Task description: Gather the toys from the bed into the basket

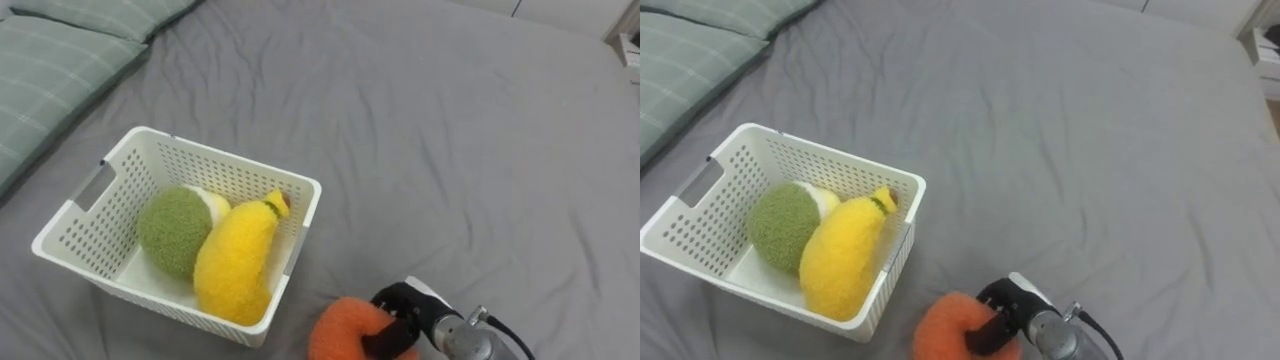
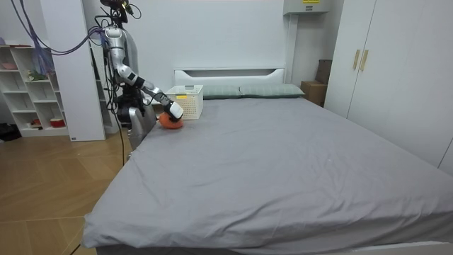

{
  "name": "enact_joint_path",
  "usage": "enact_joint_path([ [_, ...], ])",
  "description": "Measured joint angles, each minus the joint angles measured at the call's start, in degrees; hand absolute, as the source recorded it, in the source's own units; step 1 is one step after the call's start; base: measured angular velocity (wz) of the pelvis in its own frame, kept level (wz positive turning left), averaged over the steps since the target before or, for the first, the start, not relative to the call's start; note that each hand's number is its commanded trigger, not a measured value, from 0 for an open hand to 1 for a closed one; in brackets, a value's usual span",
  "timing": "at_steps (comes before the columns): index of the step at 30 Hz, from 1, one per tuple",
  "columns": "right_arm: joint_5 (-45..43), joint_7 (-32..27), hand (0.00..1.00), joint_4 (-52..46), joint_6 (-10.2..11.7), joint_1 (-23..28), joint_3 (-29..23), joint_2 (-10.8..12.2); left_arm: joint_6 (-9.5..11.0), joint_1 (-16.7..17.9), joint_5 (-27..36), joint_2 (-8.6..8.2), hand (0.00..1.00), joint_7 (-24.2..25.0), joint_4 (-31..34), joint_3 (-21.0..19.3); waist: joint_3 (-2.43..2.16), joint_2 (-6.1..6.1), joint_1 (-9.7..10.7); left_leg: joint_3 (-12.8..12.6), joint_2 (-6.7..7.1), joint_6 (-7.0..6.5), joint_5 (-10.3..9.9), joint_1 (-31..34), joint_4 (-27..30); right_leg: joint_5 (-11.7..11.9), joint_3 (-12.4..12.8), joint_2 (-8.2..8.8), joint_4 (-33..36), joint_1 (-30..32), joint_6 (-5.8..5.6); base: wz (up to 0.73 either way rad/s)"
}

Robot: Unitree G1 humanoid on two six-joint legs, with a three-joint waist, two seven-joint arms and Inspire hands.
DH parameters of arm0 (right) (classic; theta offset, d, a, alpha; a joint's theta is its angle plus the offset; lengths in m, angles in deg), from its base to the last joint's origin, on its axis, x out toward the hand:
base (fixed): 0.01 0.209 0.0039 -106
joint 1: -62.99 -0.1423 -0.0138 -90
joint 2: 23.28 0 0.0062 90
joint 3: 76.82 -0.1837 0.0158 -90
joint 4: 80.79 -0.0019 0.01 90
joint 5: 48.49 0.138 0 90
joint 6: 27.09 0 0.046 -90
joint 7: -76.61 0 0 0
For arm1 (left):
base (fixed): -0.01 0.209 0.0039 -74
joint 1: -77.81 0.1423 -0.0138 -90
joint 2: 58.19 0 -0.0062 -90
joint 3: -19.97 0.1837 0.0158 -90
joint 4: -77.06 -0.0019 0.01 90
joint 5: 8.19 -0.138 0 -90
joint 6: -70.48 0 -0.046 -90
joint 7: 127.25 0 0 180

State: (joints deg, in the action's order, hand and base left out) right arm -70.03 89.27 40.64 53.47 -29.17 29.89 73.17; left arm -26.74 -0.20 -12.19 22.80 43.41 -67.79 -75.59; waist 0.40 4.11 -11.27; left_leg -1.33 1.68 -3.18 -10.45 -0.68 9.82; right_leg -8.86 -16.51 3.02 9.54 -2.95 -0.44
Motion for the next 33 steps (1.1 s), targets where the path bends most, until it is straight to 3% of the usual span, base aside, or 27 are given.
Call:
enact_joint_path([
  [9,0.0,-2.8,1.0,-10.1,0.6,-0.2,-7.6,-2.5,1.1,0.0,0.0,0.19,0.0,-0.2,-0.2,-1.1,0.26,-0.17,1.7,-0.3,0.0,-0.02,0.0,-1.5,-0.2,0.0,0.5,0.32,0.1,-1.1,0.0,-0.01],
  [17,-0.1,-3.3,1.0,-20.9,0.6,-0.2,-11.7,-5.4,1.3,1.3,0.0,0.39,0.0,0.8,0.7,-2.8,0.0,0.17,2.2,-1.2,-0.09,-0.02,0.0,-2.0,-0.3,0.0,1.0,0.29,0.3,-1.3,-0.01,-0.04],
  [26,-0.3,-3.3,1.0,-23.9,0.6,-1.8,-11.8,-5.6,1.3,1.6,0.1,0.86,0.0,1.1,-0.3,-4.1,0.12,0.7,1.7,-1.1,-0.08,-0.03,0.0,-2.7,-0.3,0.0,0.8,0.37,0.3,-2.1,-0.05,0.01],
  [33,-0.3,-3.0,1.0,-28.7,0.6,-3.1,-11.7,-5.5,1.2,2.6,-0.7,0.79,0.0,1.1,-0.9,-4.5,0.35,0.08,1.0,-1.0,-0.08,-0.04,0.0,-2.7,-0.3,0.0,0.8,0.29,0.3,-2.1,-0.05,0.0],
])
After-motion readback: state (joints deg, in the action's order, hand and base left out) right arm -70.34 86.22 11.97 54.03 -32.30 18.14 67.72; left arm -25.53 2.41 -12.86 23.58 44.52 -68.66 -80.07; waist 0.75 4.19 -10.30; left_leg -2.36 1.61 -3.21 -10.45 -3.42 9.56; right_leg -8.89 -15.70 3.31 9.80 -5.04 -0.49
